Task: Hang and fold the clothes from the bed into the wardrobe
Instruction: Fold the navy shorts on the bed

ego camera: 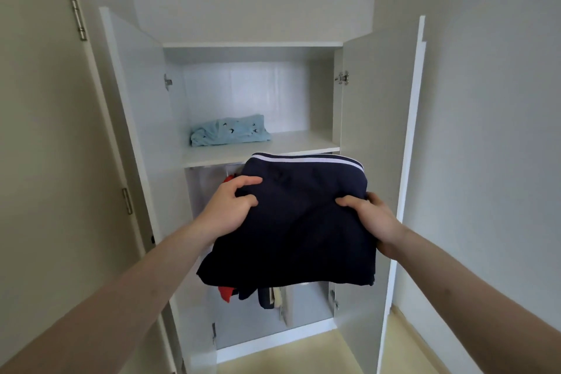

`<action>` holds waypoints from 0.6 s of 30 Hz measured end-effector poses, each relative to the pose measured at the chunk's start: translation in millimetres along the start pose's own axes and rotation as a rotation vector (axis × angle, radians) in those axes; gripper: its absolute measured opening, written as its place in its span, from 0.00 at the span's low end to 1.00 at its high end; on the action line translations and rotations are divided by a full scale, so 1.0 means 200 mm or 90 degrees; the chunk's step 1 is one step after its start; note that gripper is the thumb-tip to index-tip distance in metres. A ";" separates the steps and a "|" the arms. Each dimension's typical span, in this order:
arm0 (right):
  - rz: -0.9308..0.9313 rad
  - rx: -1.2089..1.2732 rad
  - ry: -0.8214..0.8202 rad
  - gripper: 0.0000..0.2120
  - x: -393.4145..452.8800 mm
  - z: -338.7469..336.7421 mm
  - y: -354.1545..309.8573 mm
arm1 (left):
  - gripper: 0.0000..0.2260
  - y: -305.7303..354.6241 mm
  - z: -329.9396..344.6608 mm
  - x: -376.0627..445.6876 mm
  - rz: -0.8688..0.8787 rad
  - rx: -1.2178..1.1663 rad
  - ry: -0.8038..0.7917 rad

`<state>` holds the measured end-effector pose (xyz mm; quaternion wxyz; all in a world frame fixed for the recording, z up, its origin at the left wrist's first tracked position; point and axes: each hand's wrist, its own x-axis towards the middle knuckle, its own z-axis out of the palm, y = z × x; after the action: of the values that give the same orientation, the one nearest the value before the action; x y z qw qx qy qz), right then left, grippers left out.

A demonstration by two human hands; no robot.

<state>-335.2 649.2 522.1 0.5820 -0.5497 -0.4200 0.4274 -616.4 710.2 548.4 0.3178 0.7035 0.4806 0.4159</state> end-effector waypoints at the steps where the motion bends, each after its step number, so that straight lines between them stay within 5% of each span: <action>1: -0.002 -0.002 -0.002 0.26 0.08 0.01 -0.01 | 0.22 -0.01 0.01 0.07 0.002 -0.003 -0.001; 18: 0.001 -0.023 -0.042 0.33 1.77 0.03 -0.03 | 0.25 -0.27 0.26 1.50 -0.047 0.065 0.013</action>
<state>-240.9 990.6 534.2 0.5575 -0.5463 -0.4457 0.4382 -533.8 1009.0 562.7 0.2915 0.6965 0.5299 0.3861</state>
